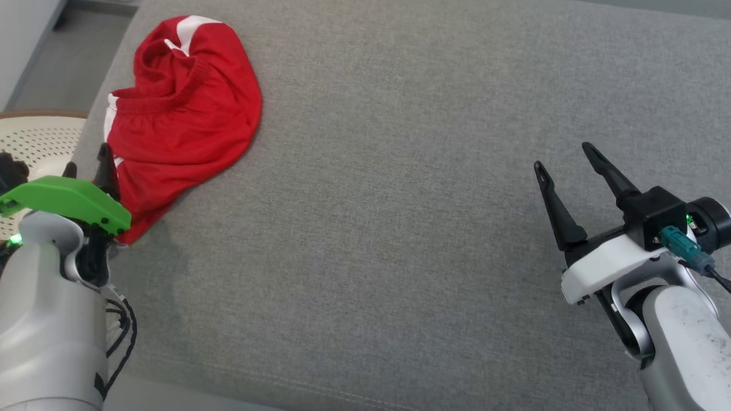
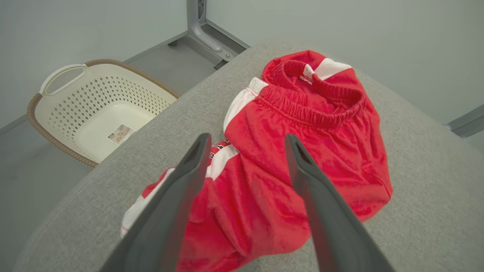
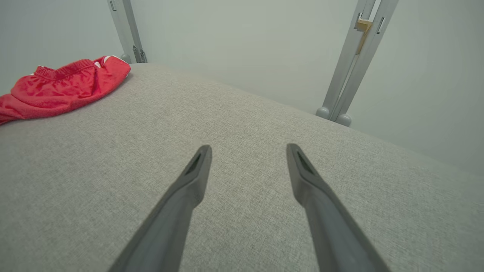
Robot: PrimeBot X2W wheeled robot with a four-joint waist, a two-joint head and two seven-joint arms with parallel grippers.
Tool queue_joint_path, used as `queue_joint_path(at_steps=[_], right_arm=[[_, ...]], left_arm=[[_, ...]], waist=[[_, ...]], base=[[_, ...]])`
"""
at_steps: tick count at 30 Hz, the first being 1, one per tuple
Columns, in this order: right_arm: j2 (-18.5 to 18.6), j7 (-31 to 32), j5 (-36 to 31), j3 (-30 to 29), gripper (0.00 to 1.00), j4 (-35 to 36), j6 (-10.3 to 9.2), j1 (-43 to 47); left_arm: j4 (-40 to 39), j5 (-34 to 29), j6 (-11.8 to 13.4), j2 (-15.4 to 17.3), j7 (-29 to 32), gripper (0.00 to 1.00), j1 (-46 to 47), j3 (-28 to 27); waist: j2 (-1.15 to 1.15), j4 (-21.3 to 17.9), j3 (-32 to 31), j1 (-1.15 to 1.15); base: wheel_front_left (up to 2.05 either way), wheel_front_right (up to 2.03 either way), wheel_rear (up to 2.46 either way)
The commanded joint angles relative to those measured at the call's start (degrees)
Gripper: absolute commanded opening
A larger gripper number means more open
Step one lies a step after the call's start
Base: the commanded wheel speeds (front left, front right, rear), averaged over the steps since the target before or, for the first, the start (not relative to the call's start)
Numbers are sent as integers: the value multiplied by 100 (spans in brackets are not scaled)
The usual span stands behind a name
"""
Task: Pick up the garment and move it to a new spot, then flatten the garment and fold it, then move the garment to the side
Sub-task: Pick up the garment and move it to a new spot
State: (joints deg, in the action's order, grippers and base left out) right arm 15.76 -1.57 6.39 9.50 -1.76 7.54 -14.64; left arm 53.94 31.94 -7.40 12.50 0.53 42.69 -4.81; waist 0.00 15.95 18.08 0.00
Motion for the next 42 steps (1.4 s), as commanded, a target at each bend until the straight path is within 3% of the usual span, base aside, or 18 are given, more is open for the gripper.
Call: queue_joint_path(at_steps=[1, 7, 14, 15, 16, 23, 27, 33, 37, 42], right_arm=[[45, 30, -33, -42, 100, 106, -11, -91], [102, 134, -82, -130, 100, 451, -11, -57], [21, 51, -83, -207, 100, 497, -11, 28], [-5, 42, -84, -208, 100, 458, -11, 51], [-36, 4, -86, -219, 100, 422, -11, 70], [-314, -323, 31, -156, 100, -47, -11, 174], [-479, -484, 95, -107, 100, -373, -11, 276], [-670, -659, 162, -130, 100, -701, -11, 477], [-716, -715, 169, -146, 100, -811, -11, 567], [-716, -697, 160, -152, 100, -806, -11, 587]], left_arm=[[98, 75, 11, 81, 0, 100, 208, -52], [480, 112, 81, 317, -68, 100, 583, -133], [1057, 88, 288, 411, 97, 100, 583, -86], [1092, 69, 301, 397, 56, 22, 591, -67], [1109, 62, 302, 400, 27, 0, 592, -42], [879, -325, 164, 756, -546, 0, 704, 297], [465, -445, 84, 678, -918, 0, 860, 533], [-258, -379, -1, 288, -822, 0, 1110, 970], [-971, -196, -8, -45, -648, 0, 1036, 1397], [-1850, 156, -5, -187, -376, 0, 805, 1856]], waist=[[0, -485, 629, 0], [0, -758, 1050, 0], [0, -1008, 908, 0], [0, -1021, 837, 0], [0, -1026, 754, 0], [0, -997, -101, 0], [0, -979, -639, 0], [0, -1140, -1231, 0], [0, -1459, -1524, 0], [0, -2005, -1647, 0]], base=[[0, 0, 0], [0, 0, 0], [0, 0, 0], [0, 0, 0], [0, 0, 0], [0, 0, 0], [0, 0, 0], [0, 0, 0], [0, 0, 0], [0, 0, 0]])
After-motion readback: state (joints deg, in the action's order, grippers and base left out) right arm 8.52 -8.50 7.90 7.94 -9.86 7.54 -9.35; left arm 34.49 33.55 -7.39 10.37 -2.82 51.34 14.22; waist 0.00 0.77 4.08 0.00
